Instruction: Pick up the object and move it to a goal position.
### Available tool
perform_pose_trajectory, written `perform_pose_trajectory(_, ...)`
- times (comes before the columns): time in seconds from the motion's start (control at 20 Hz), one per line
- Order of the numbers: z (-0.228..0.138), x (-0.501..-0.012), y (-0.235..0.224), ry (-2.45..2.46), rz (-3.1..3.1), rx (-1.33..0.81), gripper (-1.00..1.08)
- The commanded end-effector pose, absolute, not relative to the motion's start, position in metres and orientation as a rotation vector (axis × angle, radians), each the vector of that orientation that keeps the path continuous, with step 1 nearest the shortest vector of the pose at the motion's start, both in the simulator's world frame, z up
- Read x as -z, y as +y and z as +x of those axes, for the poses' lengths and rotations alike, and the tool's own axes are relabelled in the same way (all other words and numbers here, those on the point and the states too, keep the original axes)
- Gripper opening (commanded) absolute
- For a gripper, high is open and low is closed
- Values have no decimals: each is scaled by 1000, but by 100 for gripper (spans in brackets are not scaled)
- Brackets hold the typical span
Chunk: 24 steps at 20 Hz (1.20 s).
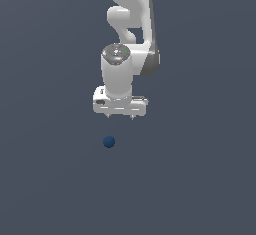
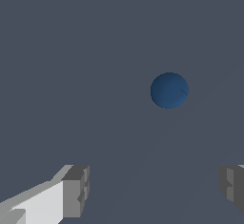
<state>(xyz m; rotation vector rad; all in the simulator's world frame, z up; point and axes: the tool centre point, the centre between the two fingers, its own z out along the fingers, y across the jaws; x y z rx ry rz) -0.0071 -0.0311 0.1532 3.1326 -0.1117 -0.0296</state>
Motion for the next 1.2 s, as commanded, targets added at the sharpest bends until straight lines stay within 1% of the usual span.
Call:
perform_pose_trajectory(0.0, -7, -153, -31, -112, 3133, 30, 100)
perform_pose_trajectory(0.55, -7, -166, -14, 8, 3119, 5, 100)
perform_pose_trajectory(0.85, -1, -159, -21, -38, 3123, 6, 100)
perform_pose_trajectory(1.15, 16, -140, -38, -146, 3127, 5, 100)
